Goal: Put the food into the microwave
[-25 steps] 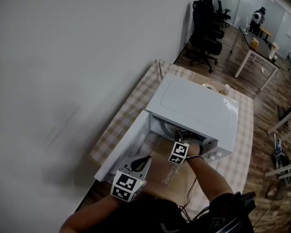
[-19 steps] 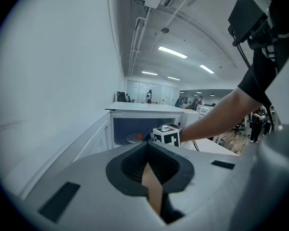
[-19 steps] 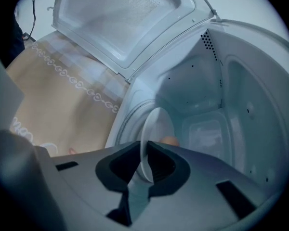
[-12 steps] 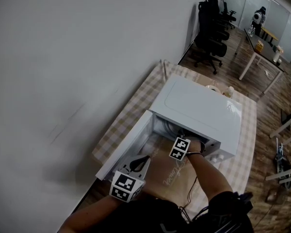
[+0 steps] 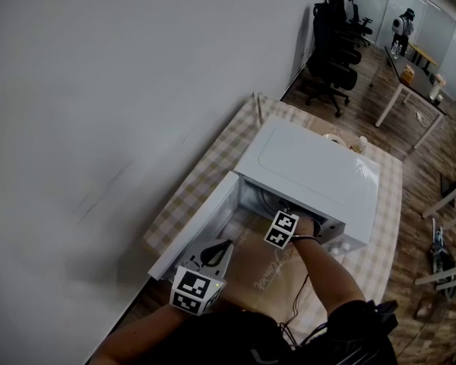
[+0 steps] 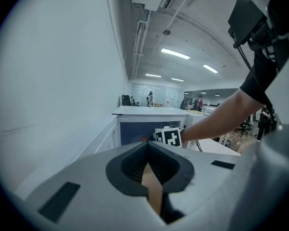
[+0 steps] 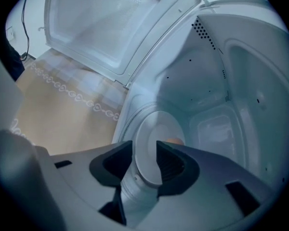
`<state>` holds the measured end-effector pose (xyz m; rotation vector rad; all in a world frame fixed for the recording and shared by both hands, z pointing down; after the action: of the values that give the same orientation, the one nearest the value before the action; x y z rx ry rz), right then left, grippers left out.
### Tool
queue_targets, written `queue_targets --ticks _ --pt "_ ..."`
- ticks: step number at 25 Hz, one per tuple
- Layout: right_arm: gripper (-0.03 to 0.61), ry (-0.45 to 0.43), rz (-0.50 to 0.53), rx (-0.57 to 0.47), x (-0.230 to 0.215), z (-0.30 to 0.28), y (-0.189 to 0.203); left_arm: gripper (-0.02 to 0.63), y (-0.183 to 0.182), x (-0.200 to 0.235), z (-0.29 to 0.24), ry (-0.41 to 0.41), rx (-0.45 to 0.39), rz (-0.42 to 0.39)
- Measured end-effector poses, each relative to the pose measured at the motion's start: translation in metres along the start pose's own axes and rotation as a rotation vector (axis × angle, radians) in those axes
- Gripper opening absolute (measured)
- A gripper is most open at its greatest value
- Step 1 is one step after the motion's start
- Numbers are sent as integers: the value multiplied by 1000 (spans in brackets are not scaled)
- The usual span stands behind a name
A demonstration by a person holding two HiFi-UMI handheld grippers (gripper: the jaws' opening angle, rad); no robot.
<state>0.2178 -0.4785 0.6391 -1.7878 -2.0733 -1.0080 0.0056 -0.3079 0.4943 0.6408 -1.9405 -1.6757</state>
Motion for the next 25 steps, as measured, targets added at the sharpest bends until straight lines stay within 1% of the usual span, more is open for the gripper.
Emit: queue_targets --ticks 1,2,7,11,14,18,22,25 --pt "171 -5 -9 -4 -2 1 0 8 -1 -1 1 -8 -5 -10" --pt "173 -10 -12 -8 -3 3 1 8 -1 -1 1 -19 -10 -21" --pt "175 -18 -25 -33 -3 8 5 8 -1 -1 2 -23 -17 -9" --pt "166 -9 -35 -52 -4 14 4 8 1 -1 3 -62 -20 -33" --pt "162 7 -49 -58 -5 19 3 8 -1 -1 3 -56 -18 -11" --pt "144 32 -41 -81 -5 30 -4 8 -4 -5 4 -38 -34 -16" --pt "133 37 -56 -88 1 40 -8 8 -5 -7 7 -25 -47 -19" --pt "107 76 -69 -105 6 52 -11 8 -7 -11 10 -12 -51 -16"
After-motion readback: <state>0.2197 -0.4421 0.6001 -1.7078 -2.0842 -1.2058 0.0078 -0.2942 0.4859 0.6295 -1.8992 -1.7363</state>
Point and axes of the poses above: the fingertips, and each gripper's own axes: z backward along the fingers, x to its left, y out of its underside, the point moved 10 cm from there along z, backward along the fingers, and after that the axes turned 14 degrees about -x, right-handed, at the moved point
